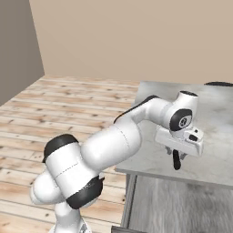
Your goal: Take the pizza cutter from the drawer on the right and place it on the dining counter for cutting.
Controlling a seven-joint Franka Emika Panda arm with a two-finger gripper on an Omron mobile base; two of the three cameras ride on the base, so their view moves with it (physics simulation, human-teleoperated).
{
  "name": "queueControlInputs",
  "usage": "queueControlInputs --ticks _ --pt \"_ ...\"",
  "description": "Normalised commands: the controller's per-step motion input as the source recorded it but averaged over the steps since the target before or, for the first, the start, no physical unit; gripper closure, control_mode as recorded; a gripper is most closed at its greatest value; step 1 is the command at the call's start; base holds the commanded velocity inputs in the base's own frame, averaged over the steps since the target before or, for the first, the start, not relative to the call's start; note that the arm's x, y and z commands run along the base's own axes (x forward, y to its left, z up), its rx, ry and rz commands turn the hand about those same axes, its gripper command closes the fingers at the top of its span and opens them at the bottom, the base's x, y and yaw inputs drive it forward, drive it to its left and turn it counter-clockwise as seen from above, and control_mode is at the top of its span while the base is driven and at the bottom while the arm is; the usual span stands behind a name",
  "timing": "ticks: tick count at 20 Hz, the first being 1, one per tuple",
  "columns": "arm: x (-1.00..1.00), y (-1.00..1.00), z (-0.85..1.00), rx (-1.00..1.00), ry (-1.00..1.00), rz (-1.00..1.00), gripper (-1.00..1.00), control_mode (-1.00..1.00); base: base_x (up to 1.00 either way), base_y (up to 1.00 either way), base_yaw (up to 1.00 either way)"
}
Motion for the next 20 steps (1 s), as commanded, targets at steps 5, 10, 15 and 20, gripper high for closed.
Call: queueControlInputs --ticks 5,10,15,20 --pt "0.59 0.12 -0.29 0.0 -0.07 -0.16 1.0 -1.0 0.0 0.0 0.0" --pt "0.54 0.09 -0.28 -0.04 -0.04 -0.09 1.0 -1.0 0.0 0.0 0.0" --pt "0.4 0.09 -0.38 -0.11 -0.01 -0.06 1.0 -1.0 0.0 0.0 0.0" --pt "0.4 0.0 -0.51 -0.05 -0.01 0.0 1.0 -1.0 0.0 0.0 0.0"
